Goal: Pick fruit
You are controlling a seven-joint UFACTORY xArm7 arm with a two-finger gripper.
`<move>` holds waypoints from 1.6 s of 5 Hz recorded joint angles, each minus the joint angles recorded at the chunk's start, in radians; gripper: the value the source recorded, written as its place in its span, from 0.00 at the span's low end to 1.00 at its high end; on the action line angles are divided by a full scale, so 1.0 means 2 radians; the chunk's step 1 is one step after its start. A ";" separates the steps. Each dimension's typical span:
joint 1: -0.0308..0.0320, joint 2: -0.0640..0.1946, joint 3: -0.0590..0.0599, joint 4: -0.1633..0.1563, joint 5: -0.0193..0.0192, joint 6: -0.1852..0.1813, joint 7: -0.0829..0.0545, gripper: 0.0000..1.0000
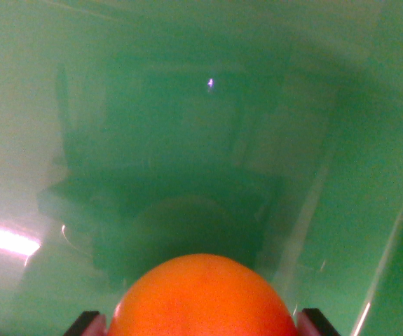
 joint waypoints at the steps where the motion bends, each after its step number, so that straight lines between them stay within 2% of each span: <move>1: 0.0003 -0.005 0.000 0.007 0.0010 0.012 -0.002 1.00; 2: 0.0003 -0.005 0.000 0.007 0.0010 0.012 -0.002 1.00; 3: 0.0006 -0.010 0.001 0.016 0.0021 0.026 -0.005 1.00; 4: 0.0006 -0.010 0.001 0.016 0.0021 0.026 -0.005 1.00; 5: 0.0009 -0.016 0.002 0.026 0.0034 0.042 -0.008 1.00; 6: 0.0009 -0.016 0.002 0.026 0.0034 0.042 -0.008 1.00; 7: 0.0013 -0.023 0.002 0.036 0.0048 0.058 -0.011 1.00; 8: 0.0013 -0.023 0.002 0.036 0.0048 0.058 -0.011 1.00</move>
